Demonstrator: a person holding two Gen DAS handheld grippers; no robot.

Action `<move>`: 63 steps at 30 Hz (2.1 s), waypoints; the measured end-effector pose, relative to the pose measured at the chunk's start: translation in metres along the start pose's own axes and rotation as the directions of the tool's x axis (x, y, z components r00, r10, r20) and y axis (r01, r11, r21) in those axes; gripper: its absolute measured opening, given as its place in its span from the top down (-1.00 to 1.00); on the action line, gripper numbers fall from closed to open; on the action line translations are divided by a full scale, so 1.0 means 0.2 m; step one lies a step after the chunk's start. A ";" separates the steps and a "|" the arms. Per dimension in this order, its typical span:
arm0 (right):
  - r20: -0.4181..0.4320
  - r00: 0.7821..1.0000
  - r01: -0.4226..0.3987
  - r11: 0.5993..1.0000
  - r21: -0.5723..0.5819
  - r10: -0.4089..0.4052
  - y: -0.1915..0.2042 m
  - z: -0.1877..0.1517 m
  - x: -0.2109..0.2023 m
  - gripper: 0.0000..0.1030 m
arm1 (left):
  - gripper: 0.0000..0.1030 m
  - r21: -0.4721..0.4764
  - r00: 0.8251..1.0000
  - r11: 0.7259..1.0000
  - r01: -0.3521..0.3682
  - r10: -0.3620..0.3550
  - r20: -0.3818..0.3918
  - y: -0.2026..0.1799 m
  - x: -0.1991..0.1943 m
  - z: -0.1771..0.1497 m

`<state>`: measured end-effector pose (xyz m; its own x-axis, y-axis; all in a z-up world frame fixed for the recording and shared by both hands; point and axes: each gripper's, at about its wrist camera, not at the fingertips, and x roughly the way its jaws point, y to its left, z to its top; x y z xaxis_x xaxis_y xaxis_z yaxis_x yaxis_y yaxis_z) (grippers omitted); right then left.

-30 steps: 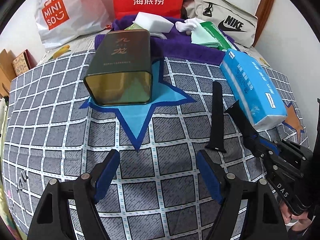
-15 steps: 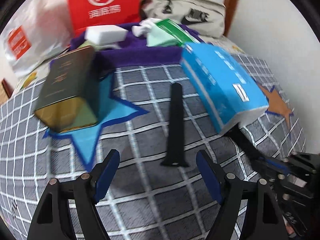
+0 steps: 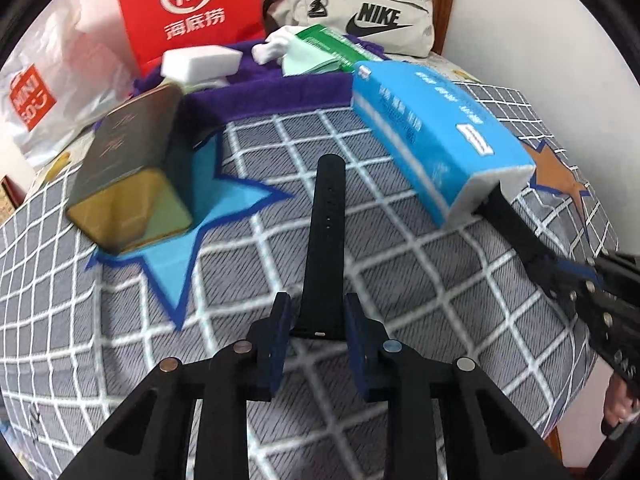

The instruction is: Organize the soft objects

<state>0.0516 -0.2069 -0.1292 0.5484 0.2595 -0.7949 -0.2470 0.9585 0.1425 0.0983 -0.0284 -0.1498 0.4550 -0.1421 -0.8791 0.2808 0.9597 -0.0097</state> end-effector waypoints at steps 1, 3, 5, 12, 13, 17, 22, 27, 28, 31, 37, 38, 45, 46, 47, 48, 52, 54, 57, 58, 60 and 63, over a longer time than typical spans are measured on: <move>0.000 1.000 -0.002 1.000 -0.003 0.002 0.00 0.00 0.01 0.92 | 0.50 -0.004 1.000 1.000 0.000 0.000 -0.003 0.01 -0.01 -0.01; -0.002 1.000 0.000 1.000 -0.009 0.000 0.01 0.00 0.02 0.92 | 0.50 -0.018 1.000 1.000 0.008 -0.008 -0.005 0.02 -0.02 -0.02; -0.006 1.000 -0.004 1.000 -0.004 0.004 0.00 0.00 0.02 0.92 | 0.40 -0.043 1.000 0.999 0.025 -0.025 -0.006 0.03 -0.01 0.00; -0.005 1.000 0.004 1.000 -0.003 -0.004 0.00 -0.01 0.00 0.92 | 0.11 0.012 0.997 0.997 -0.073 0.073 0.021 -0.04 0.09 0.14; -0.003 1.000 0.005 1.000 -0.003 -0.005 0.00 -0.01 0.00 0.92 | 0.27 0.024 0.997 0.997 -0.070 0.070 0.022 -0.05 0.10 0.14; 0.000 1.000 0.014 1.000 -0.005 -0.014 0.00 -0.01 -0.01 0.92 | 0.61 0.060 0.998 0.997 -0.045 0.043 0.035 -0.11 0.07 0.12; 0.000 1.000 0.002 1.000 0.007 -0.002 -0.01 0.00 0.00 0.92 | 0.60 0.019 0.999 0.999 -0.035 0.034 0.030 -0.10 0.06 0.11; -0.014 1.000 0.013 1.000 0.007 -0.013 -0.01 -0.01 0.02 0.92 | 0.58 -0.018 0.999 0.999 -0.034 0.034 0.037 -0.09 0.06 0.10; -0.017 1.000 0.013 1.000 0.007 -0.013 -0.01 -0.01 0.02 0.91 | 0.58 -0.018 0.998 0.999 -0.036 0.037 0.041 -0.09 0.06 0.10; -0.030 1.000 -0.001 1.000 0.010 0.001 0.00 -0.02 0.05 0.91 | 0.58 -0.023 0.998 0.999 -0.028 0.029 0.055 -0.08 0.05 0.08; -0.036 0.999 -0.008 1.000 0.009 0.008 0.01 -0.02 0.08 0.89 | 0.58 -0.050 0.998 0.999 0.007 -0.004 0.057 -0.05 0.05 0.09; -0.037 0.999 -0.011 1.000 0.008 0.012 0.01 -0.02 0.09 0.89 | 0.58 -0.047 0.999 0.999 0.007 -0.005 0.055 -0.05 0.05 0.09; -0.034 0.999 -0.024 1.000 0.003 0.024 0.02 0.04 0.13 0.89 | 0.60 -0.041 0.999 0.999 0.017 -0.015 0.050 -0.05 0.06 0.11; -0.030 0.999 -0.023 1.000 -0.001 0.023 0.03 0.05 0.14 0.89 | 0.61 -0.036 0.998 0.999 0.018 -0.016 0.053 -0.05 0.06 0.11; -0.030 0.999 -0.023 1.000 -0.002 0.023 0.03 0.06 0.15 0.90 | 0.61 -0.029 0.998 0.999 0.022 -0.020 0.054 -0.05 0.06 0.11; -0.026 0.999 -0.022 1.000 -0.001 0.022 0.03 0.06 0.15 0.90 | 0.61 -0.026 0.998 0.999 0.025 -0.024 0.054 -0.05 0.06 0.11; -0.030 0.999 -0.020 1.000 -0.021 0.020 0.05 0.06 0.13 0.92 | 0.61 -0.037 0.998 0.998 0.046 -0.045 0.042 -0.02 0.05 0.11; -0.025 0.999 -0.037 0.999 -0.024 0.036 0.07 0.06 0.10 0.92 | 0.61 -0.043 0.998 0.998 0.047 -0.045 0.041 -0.02 0.03 0.11; -0.014 0.999 -0.053 0.998 -0.039 0.052 0.11 0.08 0.05 0.92 | 0.61 -0.047 0.997 0.998 0.052 -0.050 0.050 -0.01 -0.02 0.09; -0.009 0.998 -0.055 0.997 -0.050 0.054 0.13 0.09 0.04 0.92 | 0.61 -0.051 0.997 0.997 0.056 -0.053 0.054 0.00 -0.04 0.09; 0.004 0.998 -0.054 0.996 -0.064 0.055 0.15 0.11 0.01 0.92 | 0.61 -0.055 0.997 0.997 0.052 -0.049 0.064 0.02 -0.09 0.08; 0.026 0.997 -0.067 0.995 -0.079 0.070 0.18 0.15 -0.04 0.92 | 0.61 -0.072 0.995 0.996 0.054 -0.047 0.090 0.05 -0.17 0.08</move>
<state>0.0617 -0.1704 -0.0996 0.5501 0.3285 -0.7678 -0.3460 0.9264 0.1485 0.0994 -0.0180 -0.1132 0.5154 -0.2086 -0.8312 0.2436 0.9656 -0.0913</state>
